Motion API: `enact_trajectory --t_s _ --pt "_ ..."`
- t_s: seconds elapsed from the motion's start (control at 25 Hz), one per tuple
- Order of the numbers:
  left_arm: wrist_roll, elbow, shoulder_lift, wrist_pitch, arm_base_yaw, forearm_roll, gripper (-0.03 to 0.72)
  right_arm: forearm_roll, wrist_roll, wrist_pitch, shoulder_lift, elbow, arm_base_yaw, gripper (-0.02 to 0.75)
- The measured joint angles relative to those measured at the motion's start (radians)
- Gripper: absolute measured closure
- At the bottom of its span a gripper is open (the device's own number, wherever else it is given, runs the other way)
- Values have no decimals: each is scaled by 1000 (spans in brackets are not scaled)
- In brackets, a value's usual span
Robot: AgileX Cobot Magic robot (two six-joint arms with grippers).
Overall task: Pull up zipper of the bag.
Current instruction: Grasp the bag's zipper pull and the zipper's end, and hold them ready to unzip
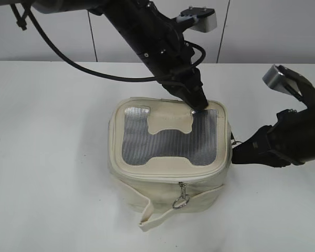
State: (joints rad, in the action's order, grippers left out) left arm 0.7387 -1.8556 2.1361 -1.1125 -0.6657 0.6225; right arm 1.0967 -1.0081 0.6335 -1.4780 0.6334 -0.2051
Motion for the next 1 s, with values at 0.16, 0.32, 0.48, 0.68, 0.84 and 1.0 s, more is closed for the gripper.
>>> enact_trajectory --t_s 0.16,0.32,0.48,0.68,0.84,1.0 --pt "-7 0 0 3 -1 -2 652 -29 35 39 9 2 0 729" --pt "-7 0 0 4 -1 -3 652 -86 88 70 66 2 0 729" --pt "-8 0 0 4 -1 -3 652 -160 159 116 125 2 0 729" --pt "-8 0 0 4 -2 -2 652 -181 189 169 142 -11 0 729" --pt "-15 0 0 4 -2 -1 652 -181 191 205 158 -39 0 729" --pt "-21 0 0 3 -6 4 652 -176 193 228 189 -53 0 729"
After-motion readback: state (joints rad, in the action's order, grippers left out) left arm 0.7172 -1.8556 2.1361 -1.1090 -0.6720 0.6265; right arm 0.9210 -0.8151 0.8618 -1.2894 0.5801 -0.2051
